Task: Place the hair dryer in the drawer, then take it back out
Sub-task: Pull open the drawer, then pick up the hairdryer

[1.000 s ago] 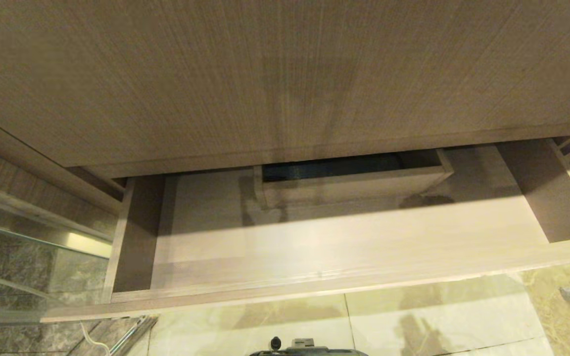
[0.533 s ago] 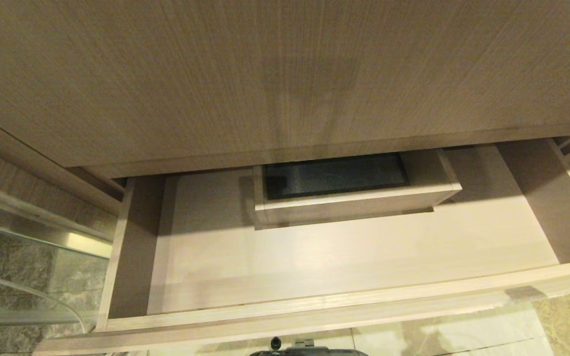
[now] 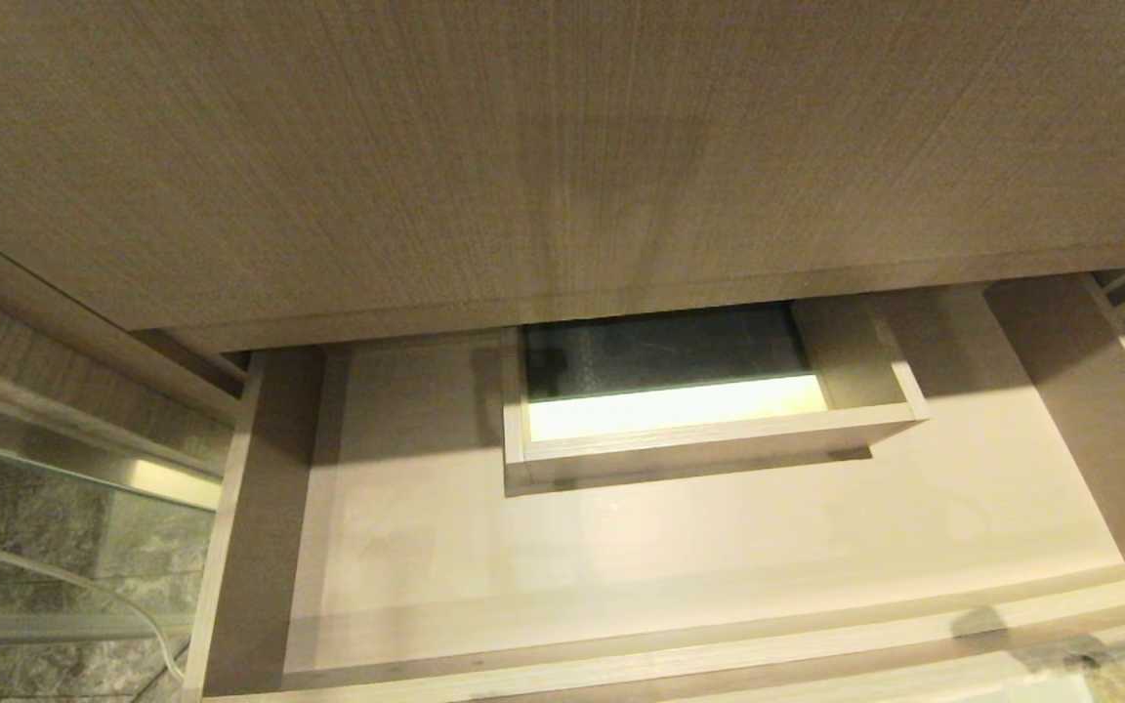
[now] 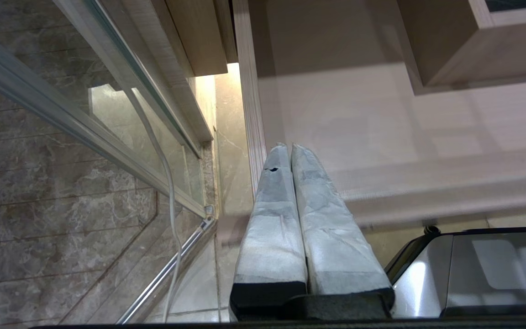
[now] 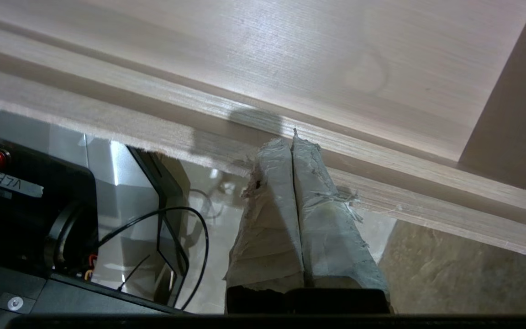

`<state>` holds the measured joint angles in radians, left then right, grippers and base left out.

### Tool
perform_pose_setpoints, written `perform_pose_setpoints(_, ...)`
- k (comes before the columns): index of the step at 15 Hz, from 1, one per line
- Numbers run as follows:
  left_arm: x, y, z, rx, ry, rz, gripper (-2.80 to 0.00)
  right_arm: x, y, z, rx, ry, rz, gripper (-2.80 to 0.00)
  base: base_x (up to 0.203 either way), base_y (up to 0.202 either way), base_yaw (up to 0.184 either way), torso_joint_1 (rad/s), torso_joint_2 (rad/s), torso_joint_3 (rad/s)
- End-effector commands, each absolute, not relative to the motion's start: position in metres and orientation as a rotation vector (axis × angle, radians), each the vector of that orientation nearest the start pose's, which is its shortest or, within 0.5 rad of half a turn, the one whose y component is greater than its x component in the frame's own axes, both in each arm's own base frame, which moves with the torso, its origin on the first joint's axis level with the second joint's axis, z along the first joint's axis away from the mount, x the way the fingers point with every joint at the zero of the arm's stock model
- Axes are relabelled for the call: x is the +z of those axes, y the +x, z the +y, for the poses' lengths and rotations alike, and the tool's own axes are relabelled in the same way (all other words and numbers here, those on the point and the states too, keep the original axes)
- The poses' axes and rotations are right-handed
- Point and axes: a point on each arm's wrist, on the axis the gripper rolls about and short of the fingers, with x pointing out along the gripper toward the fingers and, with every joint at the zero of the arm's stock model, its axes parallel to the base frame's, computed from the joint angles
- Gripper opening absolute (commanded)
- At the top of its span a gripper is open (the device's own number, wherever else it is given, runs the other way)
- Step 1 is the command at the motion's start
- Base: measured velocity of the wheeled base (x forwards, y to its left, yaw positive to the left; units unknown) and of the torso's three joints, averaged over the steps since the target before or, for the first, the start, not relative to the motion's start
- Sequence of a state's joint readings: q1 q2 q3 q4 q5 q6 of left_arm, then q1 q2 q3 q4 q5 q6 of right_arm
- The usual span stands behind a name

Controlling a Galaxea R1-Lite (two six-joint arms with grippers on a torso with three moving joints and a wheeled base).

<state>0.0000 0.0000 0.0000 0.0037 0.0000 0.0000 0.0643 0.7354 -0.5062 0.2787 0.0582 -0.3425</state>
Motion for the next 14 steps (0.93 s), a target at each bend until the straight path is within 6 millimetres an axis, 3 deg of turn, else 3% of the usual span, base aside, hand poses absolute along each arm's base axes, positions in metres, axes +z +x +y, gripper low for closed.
perform_pose_setpoints(1,0.075,-0.023,0.0,0.0,0.0,0.003,-2.8,0.176,0.038,0.003,0.177,-0.312,0.435,-2.8,0.0,0.0,0.0,0.0,0.0,0.0)
perform_pose_setpoints(8,0.075,-0.023,0.0,0.0,0.0,0.004,-2.8,0.091,-0.005,0.0,0.055,-0.182,0.171,-2.8,0.0,0.0,0.0,0.0,0.0,0.0)
perform_pose_setpoints(14,0.075,-0.023,0.0,0.0,0.0,0.002,-2.8,0.08,-0.023,0.0,0.02,-0.088,-0.055,-2.8,0.0,0.0,0.0,0.0,0.0,0.0)
